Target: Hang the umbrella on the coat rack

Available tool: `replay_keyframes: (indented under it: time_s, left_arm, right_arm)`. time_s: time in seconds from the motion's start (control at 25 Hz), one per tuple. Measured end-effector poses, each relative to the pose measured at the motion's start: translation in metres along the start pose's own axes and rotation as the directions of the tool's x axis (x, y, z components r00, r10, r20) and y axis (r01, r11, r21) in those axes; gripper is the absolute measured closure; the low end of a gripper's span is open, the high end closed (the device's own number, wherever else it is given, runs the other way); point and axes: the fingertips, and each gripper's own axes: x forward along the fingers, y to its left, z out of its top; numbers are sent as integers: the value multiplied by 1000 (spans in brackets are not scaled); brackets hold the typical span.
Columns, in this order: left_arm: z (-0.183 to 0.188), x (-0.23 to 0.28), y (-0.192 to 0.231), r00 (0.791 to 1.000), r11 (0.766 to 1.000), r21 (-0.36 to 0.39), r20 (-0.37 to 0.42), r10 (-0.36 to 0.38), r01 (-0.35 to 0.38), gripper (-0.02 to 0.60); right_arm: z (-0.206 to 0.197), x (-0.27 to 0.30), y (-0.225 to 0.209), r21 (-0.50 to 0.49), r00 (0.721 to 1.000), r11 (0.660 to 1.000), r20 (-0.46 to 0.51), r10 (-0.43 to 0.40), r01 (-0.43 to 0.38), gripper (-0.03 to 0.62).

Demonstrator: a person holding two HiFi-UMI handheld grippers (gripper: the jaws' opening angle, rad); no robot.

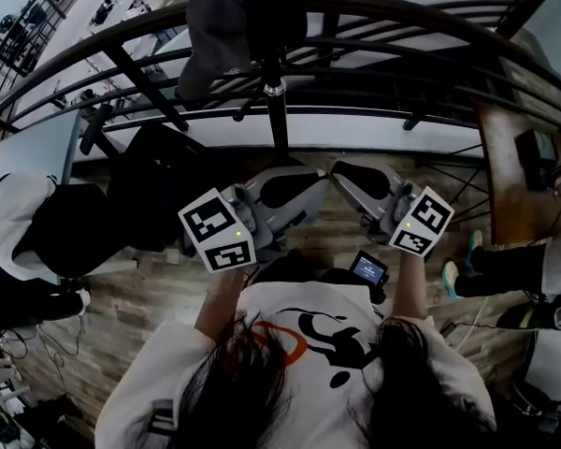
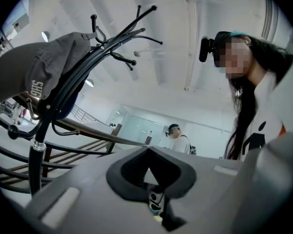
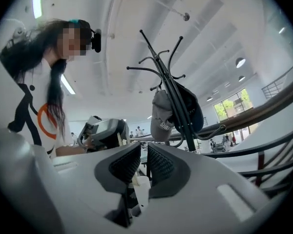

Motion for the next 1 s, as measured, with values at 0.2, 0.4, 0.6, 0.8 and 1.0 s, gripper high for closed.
replay_keyframes:
  time_s: [0.2, 0.4, 0.6, 0.8, 1.0]
  left_arm:
    - [2, 14, 4, 991, 992, -22, -39, -128, 128, 580]
    - [12, 20, 13, 962, 960, -83, -29, -271, 268, 580]
    - [19, 38, 16, 935, 930, -114, -8, -353, 350, 580]
    - [24, 66, 18, 915, 912, -104, -31, -401, 396, 580]
    - [30, 98, 23, 926, 925, -79, -42, -375, 371, 580]
  right_arm:
    - [5, 6, 4, 22, 984, 984, -22, 178, -178, 511]
    - [17, 8, -10, 59, 949, 947, 0, 315, -314, 479]
    - [32, 1, -16, 88, 868, 864, 11, 496, -495, 456]
    - [40, -6, -28, 124, 757, 754, -34, 652, -645, 490]
    - [58, -23, -46, 105, 693, 694, -58, 719, -712, 544]
